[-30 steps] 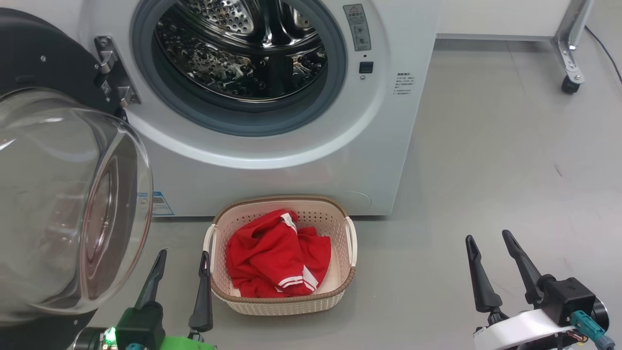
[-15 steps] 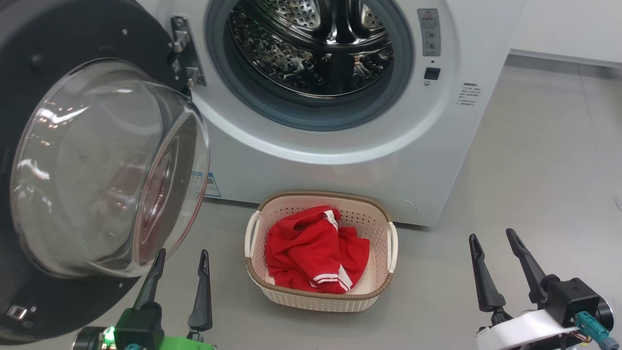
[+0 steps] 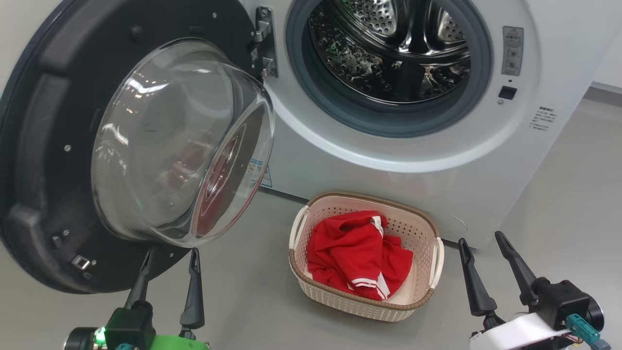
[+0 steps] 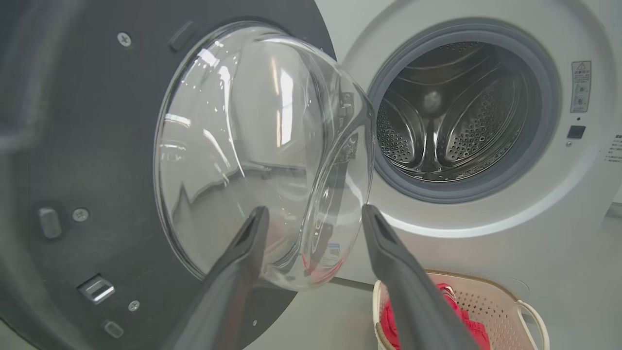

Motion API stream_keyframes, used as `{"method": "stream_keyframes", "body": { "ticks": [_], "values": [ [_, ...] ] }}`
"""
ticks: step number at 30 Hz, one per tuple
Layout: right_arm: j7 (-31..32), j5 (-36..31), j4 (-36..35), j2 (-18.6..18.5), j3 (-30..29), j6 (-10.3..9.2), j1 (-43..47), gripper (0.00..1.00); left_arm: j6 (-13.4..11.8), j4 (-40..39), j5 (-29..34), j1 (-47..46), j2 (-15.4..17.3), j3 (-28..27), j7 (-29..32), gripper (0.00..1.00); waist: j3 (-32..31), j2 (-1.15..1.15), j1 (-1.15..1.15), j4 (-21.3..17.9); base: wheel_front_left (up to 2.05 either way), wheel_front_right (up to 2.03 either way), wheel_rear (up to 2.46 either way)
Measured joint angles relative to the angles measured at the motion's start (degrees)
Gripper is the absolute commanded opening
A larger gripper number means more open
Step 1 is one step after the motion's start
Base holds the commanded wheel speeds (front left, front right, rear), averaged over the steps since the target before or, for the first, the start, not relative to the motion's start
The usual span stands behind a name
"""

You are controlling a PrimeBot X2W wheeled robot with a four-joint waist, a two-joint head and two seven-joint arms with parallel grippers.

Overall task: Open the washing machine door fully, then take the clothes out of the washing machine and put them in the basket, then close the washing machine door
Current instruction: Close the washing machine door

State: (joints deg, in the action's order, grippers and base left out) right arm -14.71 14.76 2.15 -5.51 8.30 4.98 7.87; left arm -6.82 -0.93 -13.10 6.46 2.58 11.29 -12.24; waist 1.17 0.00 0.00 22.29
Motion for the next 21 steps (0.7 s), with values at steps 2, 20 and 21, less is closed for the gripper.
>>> {"method": "stream_keyframes", "body": {
  "ticks": [2,20,21],
  "values": [
    [0.0,-0.33,-0.02,0.01,0.21,0.0,0.01,1.0,0.0,-0.09,-0.01,0.02,0.01,-0.12,-0.01,1.0,0.03,0.0,0.0,1.08,0.0,0.0,0.0],
    [0.0,-0.71,0.04,-0.05,1.64,0.26,-0.01,1.0,0.0,-1.19,-0.47,1.24,0.02,-1.54,-0.94,1.0,1.52,0.0,0.0,3.62,0.0,0.0,0.0],
    [0.0,-0.71,0.05,-0.05,1.63,0.26,-0.01,1.0,0.0,-1.21,-0.53,1.24,0.02,-1.46,-0.94,0.7,1.56,0.0,0.0,3.62,0.0,0.0,0.0]
  ]
}}
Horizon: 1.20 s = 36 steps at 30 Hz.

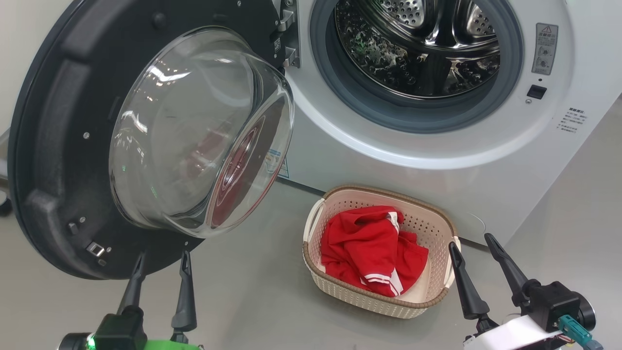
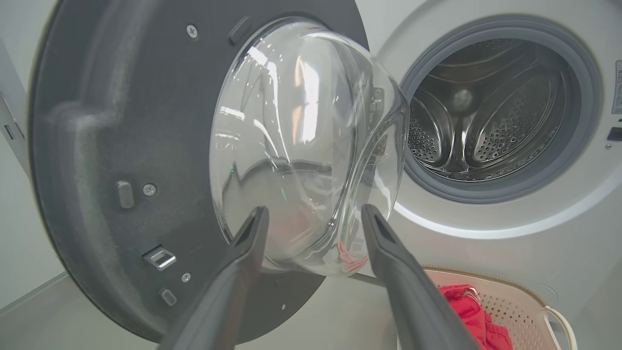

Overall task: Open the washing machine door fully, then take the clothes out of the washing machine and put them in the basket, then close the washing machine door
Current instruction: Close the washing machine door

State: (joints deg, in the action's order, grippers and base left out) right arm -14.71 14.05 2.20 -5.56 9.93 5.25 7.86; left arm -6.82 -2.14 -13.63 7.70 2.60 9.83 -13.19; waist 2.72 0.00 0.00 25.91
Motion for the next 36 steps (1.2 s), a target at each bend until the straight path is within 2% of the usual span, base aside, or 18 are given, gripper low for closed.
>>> {"method": "stream_keyframes", "body": {
  "ticks": [1,2,3,4,10,13,17,22,27,30,36],
  "values": [
    [0.0,0.0,0.0,0.0,0.0,0.0,0.0,1.0,0.0,-0.02,-0.14,0.0,0.0,0.11,0.0,0.45,0.03,0.0,0.0,0.0,0.0,0.0,0.0],
    [0.0,0.0,0.0,-0.01,-0.01,0.0,0.0,1.0,0.0,-0.07,-0.42,0.0,0.0,0.2,0.0,0.37,0.06,0.0,0.0,0.01,0.0,0.0,0.0],
    [0.0,0.0,0.01,-0.01,-0.02,0.0,-0.01,1.0,0.0,-0.08,-0.62,0.0,0.0,0.3,-0.01,0.13,0.09,0.0,0.0,0.02,0.0,0.0,0.0],
    [0.0,0.0,0.02,-0.01,-0.02,0.0,-0.01,1.0,0.0,-0.09,-0.9,0.0,0.0,0.36,-0.02,0.0,0.1,0.0,0.0,0.03,0.0,0.0,0.0],
    [0.0,0.0,0.04,-0.02,-0.02,0.2,-0.03,1.0,0.0,-0.68,-1.81,0.0,0.02,1.43,-0.09,0.0,0.2,0.0,0.0,0.16,0.0,0.0,0.0],
    [0.0,0.0,-0.02,-0.03,-0.05,0.2,-0.03,1.0,0.0,-2.89,-5.78,-0.04,0.07,3.61,-0.53,0.0,0.4,0.0,0.0,0.23,0.0,0.0,0.0],
    [0.0,0.0,0.0,-0.34,-0.09,0.21,-0.04,1.0,0.3,-6.87,-16.04,-0.18,0.07,6.08,-0.59,0.0,0.73,0.0,0.0,0.4,0.0,0.0,0.0],
    [0.0,0.0,0.01,-0.66,-0.23,0.21,-0.04,1.0,3.59,-12.51,-30.56,-0.91,0.11,7.44,-1.05,0.0,0.8,0.0,0.0,0.65,0.0,0.0,0.0],
    [0.0,0.0,0.01,-0.8,-0.26,0.21,-0.05,1.0,6.61,-19.06,-48.22,-1.57,0.11,7.27,-1.26,0.0,0.74,0.0,0.0,0.97,0.0,0.0,0.0],
    [0.0,0.0,0.0,-0.8,-0.26,0.21,-0.05,1.0,8.2,-21.89,-56.43,-1.66,0.08,4.87,-1.26,0.0,0.71,0.0,0.0,1.11,0.0,0.0,0.0],
    [0.0,0.01,-0.01,-0.81,-0.31,0.2,-0.05,1.0,10.31,-25.75,-62.04,-4.27,0.04,-5.47,-1.53,0.0,0.87,0.0,0.0,1.32,0.0,0.0,0.0]
  ]
}}
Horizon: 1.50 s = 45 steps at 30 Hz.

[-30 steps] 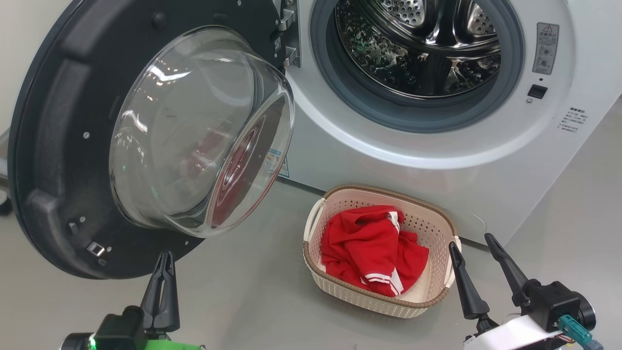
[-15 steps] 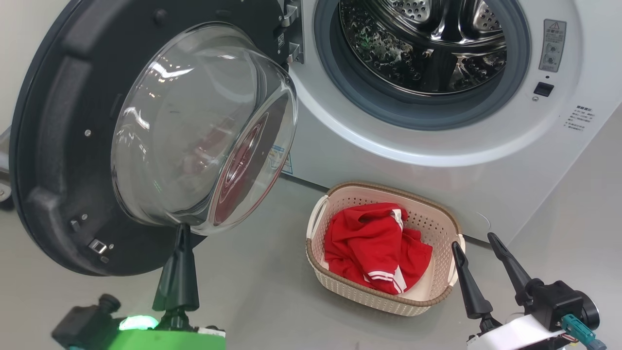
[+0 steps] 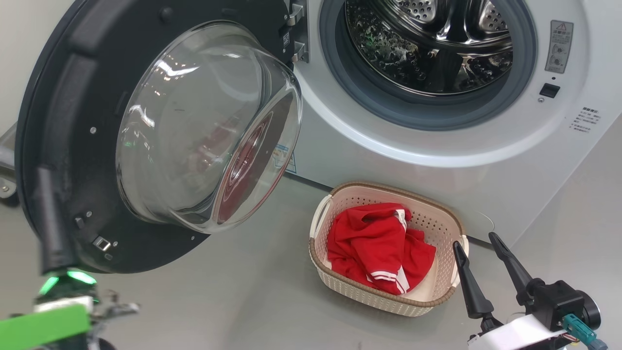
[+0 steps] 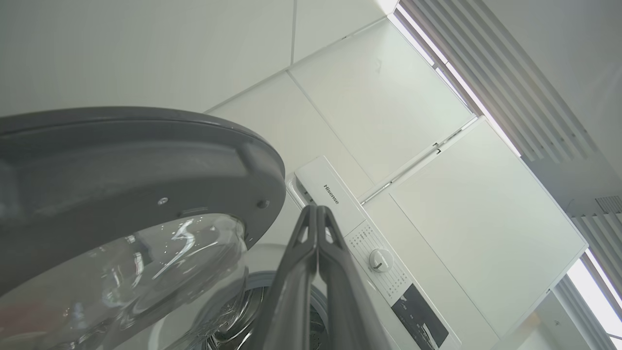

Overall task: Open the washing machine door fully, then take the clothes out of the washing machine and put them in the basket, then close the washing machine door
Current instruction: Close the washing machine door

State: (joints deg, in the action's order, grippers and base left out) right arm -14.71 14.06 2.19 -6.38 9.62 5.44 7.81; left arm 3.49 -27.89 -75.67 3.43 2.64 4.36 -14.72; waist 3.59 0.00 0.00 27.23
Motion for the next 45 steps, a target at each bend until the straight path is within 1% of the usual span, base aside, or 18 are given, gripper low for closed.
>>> {"method": "stream_keyframes", "body": {
  "ticks": [1,5,8,13,17,18,19,20,21,25,28,34,40,45],
  "values": [
    [0.0,0.0,0.0,0.0,-0.03,0.0,0.0,1.0,0.3,-0.33,-0.98,-0.58,-0.01,-1.91,-0.02,0.0,0.04,0.0,0.0,0.04,0.0,0.0,0.0],
    [0.0,0.0,-0.02,-0.07,-0.11,-0.02,0.0,1.0,0.31,0.12,-1.46,-2.49,-0.11,-9.55,-0.05,0.0,0.23,0.0,0.0,0.17,0.0,0.0,0.0],
    [0.0,0.01,-0.04,-0.18,-0.22,-0.02,0.0,1.0,0.16,2.19,-3.39,-4.13,0.94,-14.18,-0.05,0.0,0.36,0.0,0.0,0.26,0.0,0.0,0.0],
    [0.02,0.01,-0.23,-0.29,-0.15,-0.02,0.0,1.0,-2.54,9.43,-8.94,-6.44,5.08,-20.3,0.79,0.0,0.67,0.0,0.0,0.35,0.0,0.0,0.0],
    [0.3,0.01,-0.44,-0.59,0.08,-0.01,-0.03,1.0,-5.61,16.44,-13.21,-7.94,7.81,-24.27,3.21,0.0,0.99,0.0,0.0,0.23,0.0,0.0,0.0],
    [0.3,0.01,-0.44,-0.59,0.08,-0.01,-0.03,1.0,-5.61,16.44,-13.21,-7.94,7.81,-24.27,3.21,0.0,0.99,0.0,0.0,0.23,0.0,0.0,0.0],
    [0.35,0.01,-0.58,-0.67,0.1,0.01,-0.04,1.0,-6.27,17.85,-14.06,-8.2,8.49,-24.94,3.86,0.0,1.11,0.0,0.0,0.14,0.0,0.0,0.0],
    [0.36,0.01,-0.68,-0.86,0.08,0.02,-0.1,1.0,-7.45,20.74,-15.7,-8.98,10.0,-25.06,5.54,0.0,1.34,0.0,0.0,-0.04,0.0,0.0,0.0],
    [0.56,0.01,-0.85,-0.96,0.08,0.02,-0.12,1.0,-7.98,21.98,-16.19,-9.47,10.5,-25.14,6.27,0.0,1.48,0.0,0.0,-0.13,0.0,0.0,0.0],
    [0.79,0.02,-0.99,-1.13,0.13,0.03,-0.22,1.0,-8.71,26.41,-18.63,-11.4,11.89,-24.73,9.5,0.0,1.95,0.0,0.0,-0.55,0.0,0.0,0.0],
    [0.8,0.07,-1.02,-1.29,0.13,0.04,-0.27,1.0,-9.01,29.29,-19.07,-11.86,13.49,-23.1,12.17,0.0,2.21,0.0,0.0,-0.93,0.0,0.0,0.0],
    [0.87,0.34,-1.21,-1.6,0.08,0.04,-0.28,1.0,-9.25,33.11,-19.22,-12.67,15.41,-19.42,17.45,0.0,2.64,0.0,0.0,-1.39,0.0,0.0,0.0],
    [1.29,0.48,-1.3,-1.92,0.04,0.23,-0.29,1.0,-9.25,35.33,-19.68,-12.87,16.33,-16.89,21.69,0.0,3.12,0.0,0.0,-1.71,0.0,0.0,0.0],
    [1.3,0.56,-1.49,-2.16,0.0,0.43,-0.3,1.0,-9.24,36.56,-20.23,-13.01,16.38,-15.43,24.58,0.0,3.51,0.0,0.0,-1.79,0.0,0.0,0.0]
  ]
}}
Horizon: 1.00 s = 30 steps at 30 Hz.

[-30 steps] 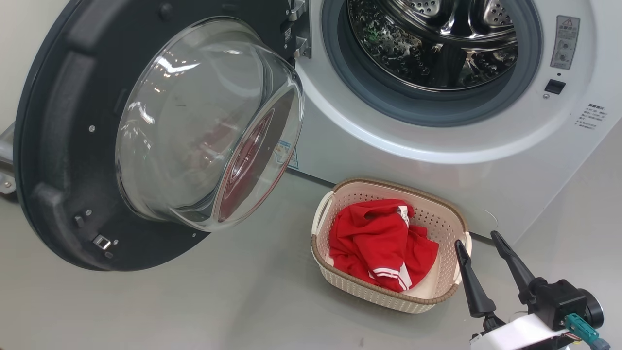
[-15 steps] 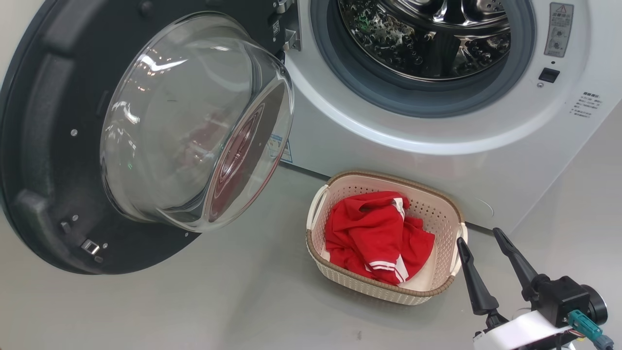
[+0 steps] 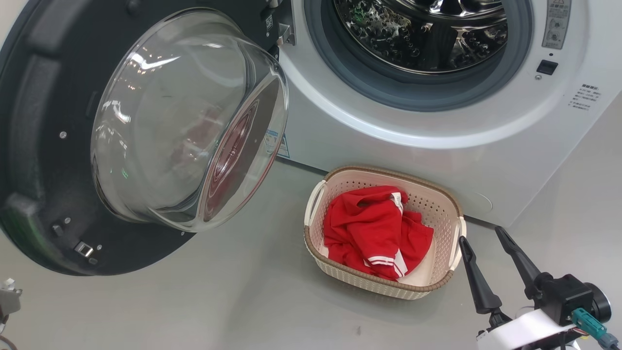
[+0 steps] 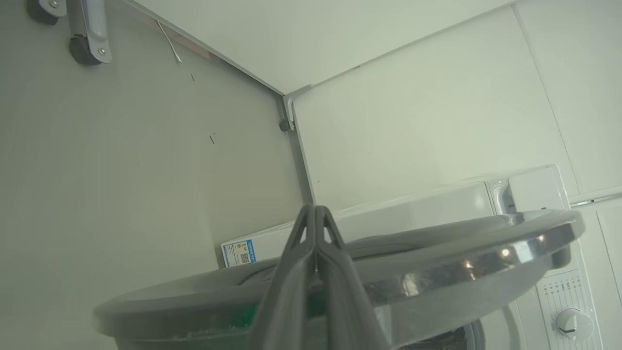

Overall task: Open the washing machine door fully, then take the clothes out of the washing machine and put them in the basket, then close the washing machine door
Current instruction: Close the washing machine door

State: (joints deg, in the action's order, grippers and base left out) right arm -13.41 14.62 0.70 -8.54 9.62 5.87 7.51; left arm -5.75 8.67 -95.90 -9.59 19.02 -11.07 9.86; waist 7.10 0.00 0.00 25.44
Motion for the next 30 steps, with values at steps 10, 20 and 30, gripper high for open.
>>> {"method": "stream_keyframes", "body": {
  "ticks": [10,20,30],
  "values": [
    [0.05,0.42,-0.32,-0.54,-0.3,0.03,-0.04,1.0,2.72,0.97,-2.8,-0.17,0.74,0.54,4.77,0.0,0.58,0.0,0.0,0.48,0.0,0.0,0.0],
    [0.05,0.45,-0.32,-0.59,-0.35,0.04,-0.04,1.0,7.03,0.49,-7.81,0.41,0.27,2.52,12.74,0.0,0.46,0.0,0.0,1.33,0.0,0.0,0.0],
    [0.07,0.46,-0.53,-0.65,-0.23,0.04,-0.04,1.0,9.98,-2.36,-10.0,3.2,-0.29,6.44,19.59,0.0,0.39,0.0,0.0,2.03,0.0,0.0,0.0]
  ]
}}
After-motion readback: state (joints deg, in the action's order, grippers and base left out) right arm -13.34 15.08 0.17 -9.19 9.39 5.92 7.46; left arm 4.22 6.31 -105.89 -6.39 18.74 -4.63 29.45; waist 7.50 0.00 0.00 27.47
